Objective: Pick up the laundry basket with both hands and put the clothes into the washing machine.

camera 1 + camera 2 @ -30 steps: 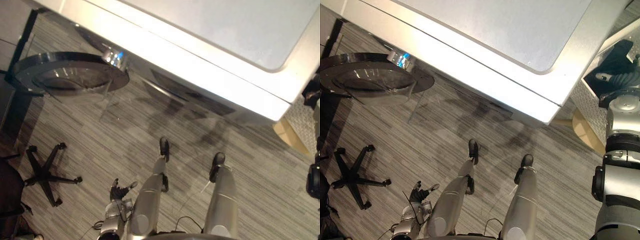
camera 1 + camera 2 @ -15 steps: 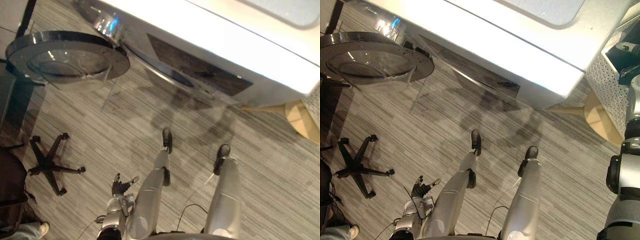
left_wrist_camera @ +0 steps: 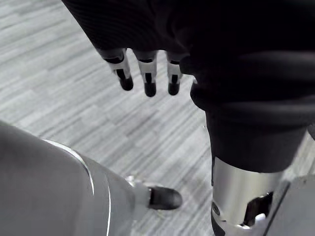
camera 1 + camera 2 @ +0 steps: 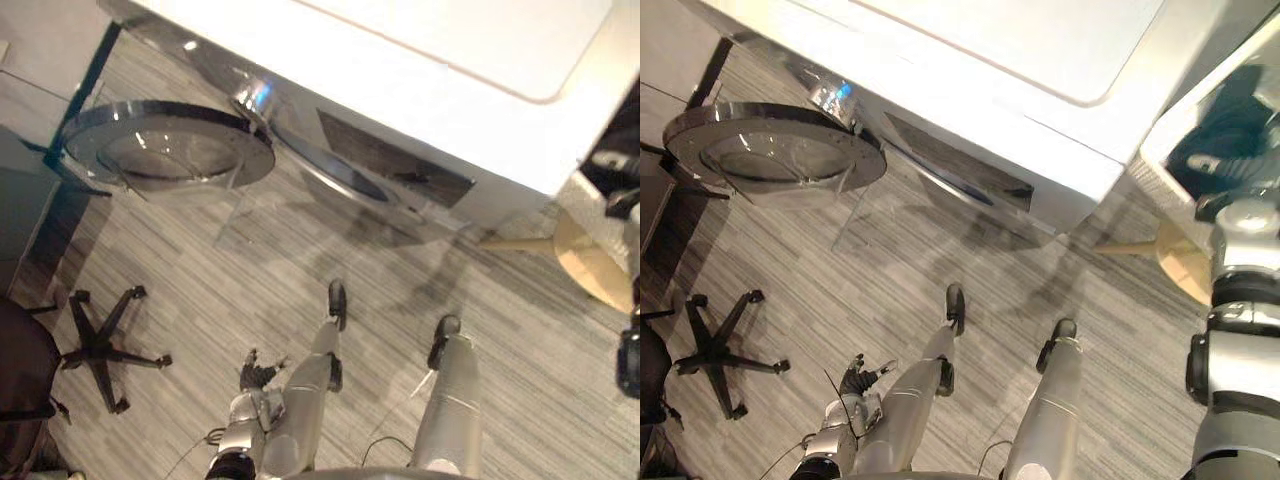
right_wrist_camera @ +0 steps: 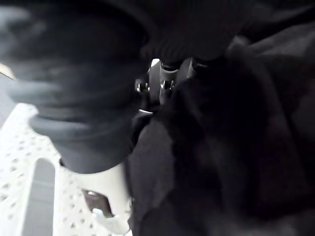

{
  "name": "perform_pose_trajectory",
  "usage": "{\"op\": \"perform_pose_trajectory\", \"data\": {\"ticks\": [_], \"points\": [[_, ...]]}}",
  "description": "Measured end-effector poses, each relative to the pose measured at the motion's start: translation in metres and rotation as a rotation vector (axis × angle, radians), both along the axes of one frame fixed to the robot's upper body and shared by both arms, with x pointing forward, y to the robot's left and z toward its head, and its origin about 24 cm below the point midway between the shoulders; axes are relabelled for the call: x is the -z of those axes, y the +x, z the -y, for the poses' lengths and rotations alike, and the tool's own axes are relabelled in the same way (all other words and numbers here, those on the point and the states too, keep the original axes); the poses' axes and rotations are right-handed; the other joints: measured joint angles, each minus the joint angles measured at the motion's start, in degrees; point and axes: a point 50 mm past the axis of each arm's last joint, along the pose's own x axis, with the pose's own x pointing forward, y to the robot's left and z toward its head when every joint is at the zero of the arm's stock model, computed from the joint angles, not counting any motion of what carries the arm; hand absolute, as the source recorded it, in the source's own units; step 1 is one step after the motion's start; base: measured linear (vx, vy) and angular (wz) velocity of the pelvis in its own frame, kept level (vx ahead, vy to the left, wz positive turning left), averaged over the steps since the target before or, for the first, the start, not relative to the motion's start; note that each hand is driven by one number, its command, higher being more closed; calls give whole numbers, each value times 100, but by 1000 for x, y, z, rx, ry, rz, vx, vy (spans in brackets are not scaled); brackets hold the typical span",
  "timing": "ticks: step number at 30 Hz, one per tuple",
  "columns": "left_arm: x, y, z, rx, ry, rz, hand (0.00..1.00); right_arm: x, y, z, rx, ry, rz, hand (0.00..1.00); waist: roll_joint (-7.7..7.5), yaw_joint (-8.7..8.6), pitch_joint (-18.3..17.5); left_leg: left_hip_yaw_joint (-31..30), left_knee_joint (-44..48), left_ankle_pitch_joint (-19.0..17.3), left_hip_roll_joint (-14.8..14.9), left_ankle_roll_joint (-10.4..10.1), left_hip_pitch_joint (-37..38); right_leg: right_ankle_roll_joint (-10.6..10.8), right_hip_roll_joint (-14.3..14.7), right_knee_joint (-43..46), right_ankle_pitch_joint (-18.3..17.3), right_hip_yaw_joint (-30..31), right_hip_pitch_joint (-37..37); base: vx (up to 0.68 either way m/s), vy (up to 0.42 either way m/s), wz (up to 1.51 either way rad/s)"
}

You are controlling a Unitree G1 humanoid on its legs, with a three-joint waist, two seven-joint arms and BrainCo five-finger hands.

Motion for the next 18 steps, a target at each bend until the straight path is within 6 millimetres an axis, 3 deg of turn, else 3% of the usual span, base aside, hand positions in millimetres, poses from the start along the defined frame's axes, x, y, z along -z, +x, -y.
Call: {"op": "perform_pose_trajectory", "data": {"ticks": [1,3,5,6,7,12,18], "points": [[0,0,0,0,0,-3,0,7,-1,-1,-3,14,-10,0,0,-12,0,-3,0,-9,9,-12,38,0,1,-30,0,-30,70,36,-35,0],[1,-1,0,0,0,-9,0,42,-5,-7,-16,90,-70,0,-5,-31,-3,-7,-1,-30,45,-14,192,6,27,-149,4,-117,318,32,-38,1],[2,-2,-1,0,0,-15,0,60,-8,-12,-32,132,-91,0,-13,-65,-2,-1,-1,-60,60,-35,314,26,47,-224,16,-134,480,20,-49,-14],[3,-3,-4,0,7,-29,0,101,-20,-22,-27,225,-140,0,-17,-22,0,34,-4,-118,159,-58,542,40,179,-456,94,-151,789,6,-77,-32],[3,-3,-4,0,7,-30,0,108,-26,-19,-10,238,-151,0,-17,20,0,49,-4,-126,191,-59,565,31,215,-513,128,-150,826,-6,-82,-31],[5,-6,-10,-32,6,-43,0,121,-41,-10,48,318,-137,0,-52,53,21,179,-9,-201,248,-7,721,39,306,-628,177,-90,975,-4,-55,-14],[6,-9,-21,-73,21,-55,0,113,-50,4,146,354,-76,0,-105,37,53,307,-15,-269,353,-13,772,42,446,-896,308,-48,1076,38,-52,-15]]}}
